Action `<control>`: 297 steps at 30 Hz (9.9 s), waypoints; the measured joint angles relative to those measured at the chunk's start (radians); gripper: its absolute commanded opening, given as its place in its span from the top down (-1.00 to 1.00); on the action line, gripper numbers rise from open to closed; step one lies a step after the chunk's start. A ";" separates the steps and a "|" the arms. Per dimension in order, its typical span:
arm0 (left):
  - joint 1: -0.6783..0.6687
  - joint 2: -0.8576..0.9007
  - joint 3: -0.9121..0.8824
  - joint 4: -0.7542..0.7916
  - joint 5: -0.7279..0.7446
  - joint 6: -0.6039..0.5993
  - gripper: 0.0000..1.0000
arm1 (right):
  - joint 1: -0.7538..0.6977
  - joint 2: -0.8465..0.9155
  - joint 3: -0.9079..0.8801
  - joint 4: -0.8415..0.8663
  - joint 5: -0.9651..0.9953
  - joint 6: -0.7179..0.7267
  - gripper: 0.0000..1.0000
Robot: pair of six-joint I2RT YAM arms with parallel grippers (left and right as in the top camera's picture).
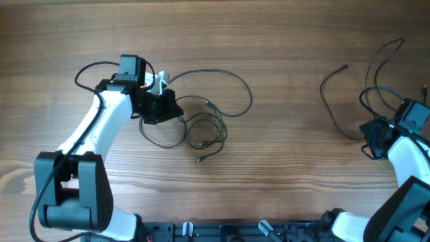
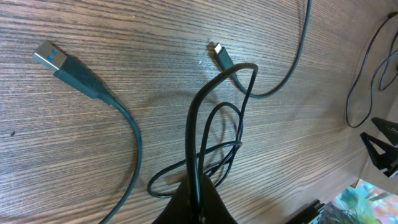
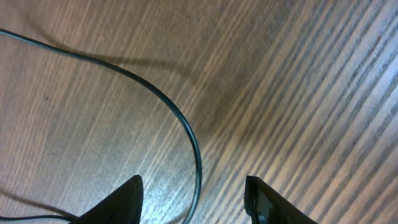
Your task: Untangle cables
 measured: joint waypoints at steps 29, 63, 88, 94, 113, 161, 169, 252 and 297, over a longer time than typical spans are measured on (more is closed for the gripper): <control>0.000 0.000 0.000 -0.019 0.000 0.000 0.92 | 0.000 0.080 -0.001 -0.012 -0.039 0.018 0.91; 0.000 0.000 0.000 -0.022 0.000 0.000 0.92 | -0.081 -0.006 0.222 0.113 0.180 -0.065 -0.71; -0.368 -0.003 -0.001 0.478 0.213 -0.135 -0.25 | 0.349 -0.002 0.222 -0.053 -0.425 -0.174 -0.99; -0.340 -0.003 -0.001 0.339 0.087 -0.117 -0.27 | 0.507 -0.002 0.222 -0.064 -0.437 -0.182 -0.98; 0.003 -0.005 -0.001 -0.018 -0.290 -0.155 -0.32 | 0.964 0.175 0.222 -0.052 -0.385 -0.272 -0.38; 0.003 -0.005 -0.001 -0.048 -0.341 -0.167 -0.34 | 0.097 0.016 0.868 -0.335 -0.314 -0.207 0.91; 0.003 -0.005 -0.001 -0.048 -0.341 -0.170 -0.34 | -0.229 0.016 0.868 -0.336 -0.357 -0.071 0.92; 0.307 -0.005 -0.001 -0.171 -0.525 -0.319 -0.57 | 0.958 0.739 0.871 -0.099 -0.144 -0.798 -0.41; 0.307 -0.005 -0.001 -0.186 -0.524 -0.319 -0.61 | 0.573 0.417 0.887 -0.538 -0.721 -0.516 0.91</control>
